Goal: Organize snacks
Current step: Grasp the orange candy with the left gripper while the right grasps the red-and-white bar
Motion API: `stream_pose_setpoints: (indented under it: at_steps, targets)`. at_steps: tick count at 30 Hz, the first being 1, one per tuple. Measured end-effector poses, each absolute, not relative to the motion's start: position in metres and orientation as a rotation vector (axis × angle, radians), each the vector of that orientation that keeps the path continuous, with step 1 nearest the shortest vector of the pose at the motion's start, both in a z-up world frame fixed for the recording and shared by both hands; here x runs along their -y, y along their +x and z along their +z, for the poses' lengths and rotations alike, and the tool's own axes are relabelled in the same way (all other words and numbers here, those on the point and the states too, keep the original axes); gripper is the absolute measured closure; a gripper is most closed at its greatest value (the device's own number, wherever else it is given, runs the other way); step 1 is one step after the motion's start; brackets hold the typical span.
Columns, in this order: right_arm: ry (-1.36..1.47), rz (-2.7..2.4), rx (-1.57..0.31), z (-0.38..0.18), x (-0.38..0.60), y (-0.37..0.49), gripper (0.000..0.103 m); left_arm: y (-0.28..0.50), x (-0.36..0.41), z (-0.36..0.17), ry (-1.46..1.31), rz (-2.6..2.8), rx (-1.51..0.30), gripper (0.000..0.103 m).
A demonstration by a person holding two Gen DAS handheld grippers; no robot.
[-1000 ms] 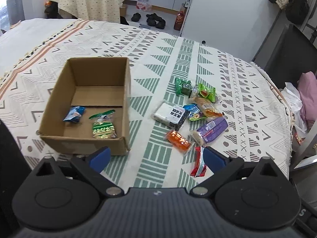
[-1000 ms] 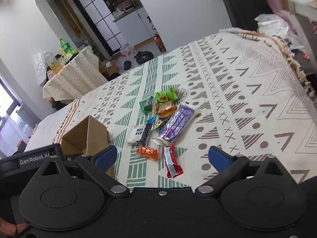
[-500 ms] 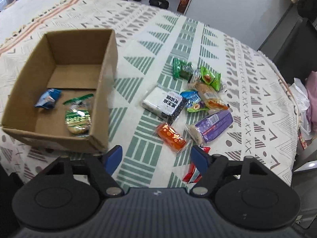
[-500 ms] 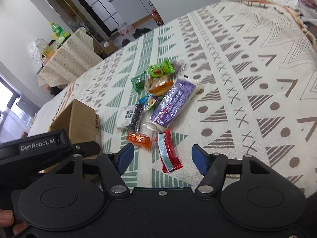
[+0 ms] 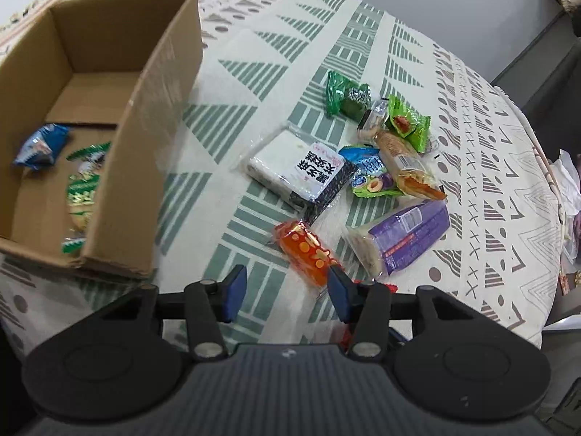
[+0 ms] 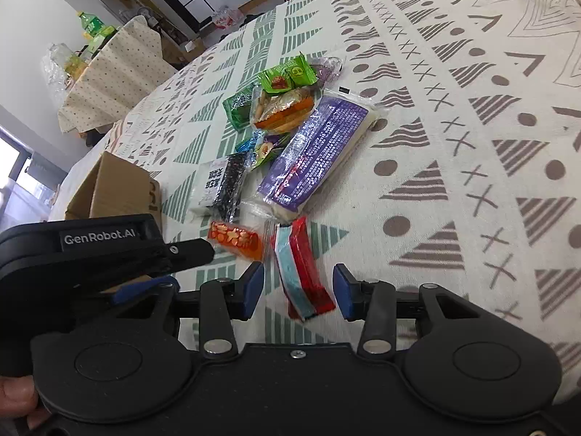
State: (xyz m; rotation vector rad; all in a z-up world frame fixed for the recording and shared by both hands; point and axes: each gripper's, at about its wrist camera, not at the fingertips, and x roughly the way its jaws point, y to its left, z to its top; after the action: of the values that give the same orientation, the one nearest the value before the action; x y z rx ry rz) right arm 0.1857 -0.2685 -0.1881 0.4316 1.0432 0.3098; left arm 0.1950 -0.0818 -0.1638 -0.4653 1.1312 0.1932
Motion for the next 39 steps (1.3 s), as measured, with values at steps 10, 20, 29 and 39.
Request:
stream_pose_setpoints:
  at_steps: [10, 20, 29, 39]
  targets:
    - [0.448, 0.302, -1.056, -0.201, 0.268, 0.194, 0.079, 0.216, 0.089, -0.182, -0.519, 0.187, -1.142, 0.055]
    - [0.461, 0.267, -1.049, -0.202, 0.274, 0.195, 0.077, 0.221, 0.095, -0.186, -0.516, 0.206, -1.143, 0.059]
    - [0.35, 0.279, -1.056, -0.199, 0.26, 0.194, 0.08, 0.216, 0.086, -0.185, -0.514, 0.193, -1.144, 0.078]
    - [0.37, 0.233, -1.047, -0.183, 0.268, 0.181, 0.081, 0.196, 0.081, -0.145, -0.46, 0.092, -1.052, 0.079]
